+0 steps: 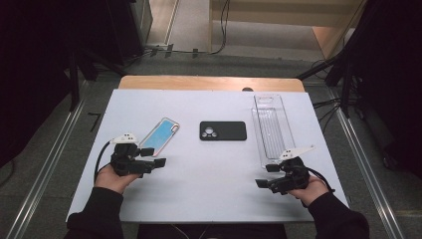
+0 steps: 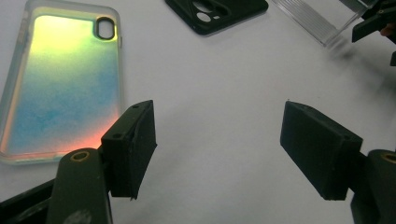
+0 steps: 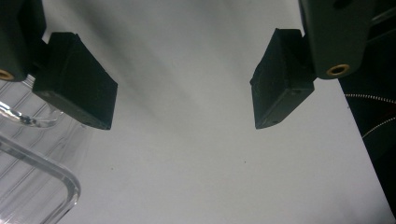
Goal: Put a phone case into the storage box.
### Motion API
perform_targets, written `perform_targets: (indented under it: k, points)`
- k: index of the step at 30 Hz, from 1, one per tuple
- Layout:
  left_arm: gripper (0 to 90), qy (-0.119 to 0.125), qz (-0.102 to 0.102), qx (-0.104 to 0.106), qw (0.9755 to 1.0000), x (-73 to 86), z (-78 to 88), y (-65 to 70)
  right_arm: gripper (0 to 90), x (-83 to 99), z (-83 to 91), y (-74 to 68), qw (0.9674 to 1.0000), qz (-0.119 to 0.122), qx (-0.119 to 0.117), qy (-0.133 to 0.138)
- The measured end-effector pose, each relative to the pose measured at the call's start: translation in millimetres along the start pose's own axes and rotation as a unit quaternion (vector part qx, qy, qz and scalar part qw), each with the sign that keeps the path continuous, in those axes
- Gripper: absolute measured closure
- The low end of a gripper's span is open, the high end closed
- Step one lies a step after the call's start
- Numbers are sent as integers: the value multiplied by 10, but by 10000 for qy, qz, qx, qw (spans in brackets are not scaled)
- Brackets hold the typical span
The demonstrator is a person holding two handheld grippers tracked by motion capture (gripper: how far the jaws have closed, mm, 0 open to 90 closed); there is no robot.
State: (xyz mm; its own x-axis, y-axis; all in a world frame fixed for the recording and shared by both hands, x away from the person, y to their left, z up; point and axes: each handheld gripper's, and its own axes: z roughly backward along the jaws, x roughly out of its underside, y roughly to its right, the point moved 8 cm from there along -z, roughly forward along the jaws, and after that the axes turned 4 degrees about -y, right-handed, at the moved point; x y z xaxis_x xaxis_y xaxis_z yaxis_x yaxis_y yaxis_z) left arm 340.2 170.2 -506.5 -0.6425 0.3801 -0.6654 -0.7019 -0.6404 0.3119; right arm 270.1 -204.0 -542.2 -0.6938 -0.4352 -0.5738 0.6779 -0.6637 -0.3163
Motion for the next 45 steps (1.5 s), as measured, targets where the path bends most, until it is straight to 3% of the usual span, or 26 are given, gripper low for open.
perform_targets:
  k: [5,6,7,8,9,10,18,27,45]
  points:
    - [203,49,-15,30,10000,-69,-17,-48,207,0,0,2,10000,1,8,-1]
    - [189,-99,39,149,9998,-89,-21,-58,207,0,2,1,10000,0,7,5]
    - [142,-99,39,149,9998,-89,-21,-58,207,0,2,1,10000,0,7,5]
    - [142,-113,-29,38,9999,-118,-22,-77,207,-1,2,0,10000,4,4,12]
    - [31,-130,-197,-103,9997,-161,-21,-93,207,-2,5,-2,10000,11,-7,19]
    - [0,-130,-197,-103,9997,-161,-21,-93,207,-2,5,-2,10000,11,-7,19]
    - [0,-75,-276,-12,9996,-313,-36,-161,207,-2,10,-1,10000,-8,-13,29]
    - [3,54,-255,-268,9993,-502,-88,-407,207,-5,10,0,10000,2,-22,43]
    - [13,-25,-153,-618,9980,-708,-297,-761,207,-6,6,-6,10000,2,-39,29]
